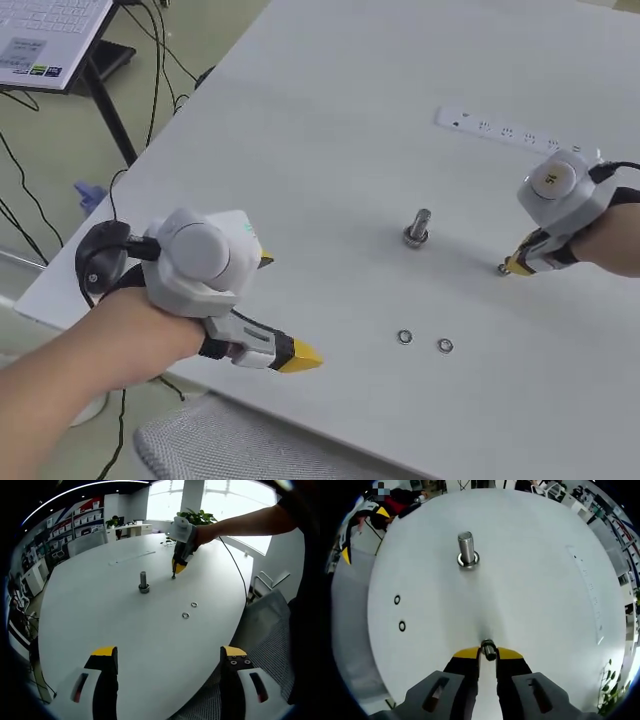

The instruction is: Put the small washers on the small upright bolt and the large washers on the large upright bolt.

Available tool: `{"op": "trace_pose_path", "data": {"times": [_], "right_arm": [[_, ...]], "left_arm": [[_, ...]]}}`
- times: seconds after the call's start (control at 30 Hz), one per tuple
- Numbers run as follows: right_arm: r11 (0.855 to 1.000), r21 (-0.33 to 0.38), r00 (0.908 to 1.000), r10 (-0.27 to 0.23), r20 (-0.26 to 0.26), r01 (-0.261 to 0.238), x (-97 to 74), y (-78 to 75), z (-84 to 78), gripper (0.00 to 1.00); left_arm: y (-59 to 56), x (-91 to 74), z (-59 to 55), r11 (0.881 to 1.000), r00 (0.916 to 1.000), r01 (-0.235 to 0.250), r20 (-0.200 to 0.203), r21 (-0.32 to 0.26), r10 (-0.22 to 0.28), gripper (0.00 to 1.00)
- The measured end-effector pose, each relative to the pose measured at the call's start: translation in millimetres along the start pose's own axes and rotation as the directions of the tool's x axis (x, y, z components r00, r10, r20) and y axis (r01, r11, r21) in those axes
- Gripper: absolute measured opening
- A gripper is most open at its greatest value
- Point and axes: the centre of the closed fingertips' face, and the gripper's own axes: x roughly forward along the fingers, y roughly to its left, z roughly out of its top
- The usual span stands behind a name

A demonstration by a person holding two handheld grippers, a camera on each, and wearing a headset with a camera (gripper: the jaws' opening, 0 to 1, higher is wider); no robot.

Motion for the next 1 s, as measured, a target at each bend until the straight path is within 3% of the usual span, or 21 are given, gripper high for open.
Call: {"op": "trace_pose_path", "data": {"times": [0.6,0.77,1.0], "right_arm": [[0.999,-0.044,0.9996,0.002,-0.029,-0.004,13.0,4.1,-1.6,0.13],[0.999,-0.038,0.9995,0.008,-0.032,-0.009,12.8,3.4,-1.5,0.13],[0.999,-0.041,0.9993,0.004,-0.036,-0.005,12.9,3.4,-1.7,0.13]], "left_arm": [[-0.2,-0.9,-3.4,1.000,1.0000,-0.006,-0.007,-0.008,0.006,0.82],[-2.1,0.4,-8.8,1.000,0.9998,-0.006,-0.017,-0.011,0.005,0.82],[-3.5,2.1,-3.6,1.000,1.0000,-0.005,0.002,-0.009,0.005,0.83]]}}
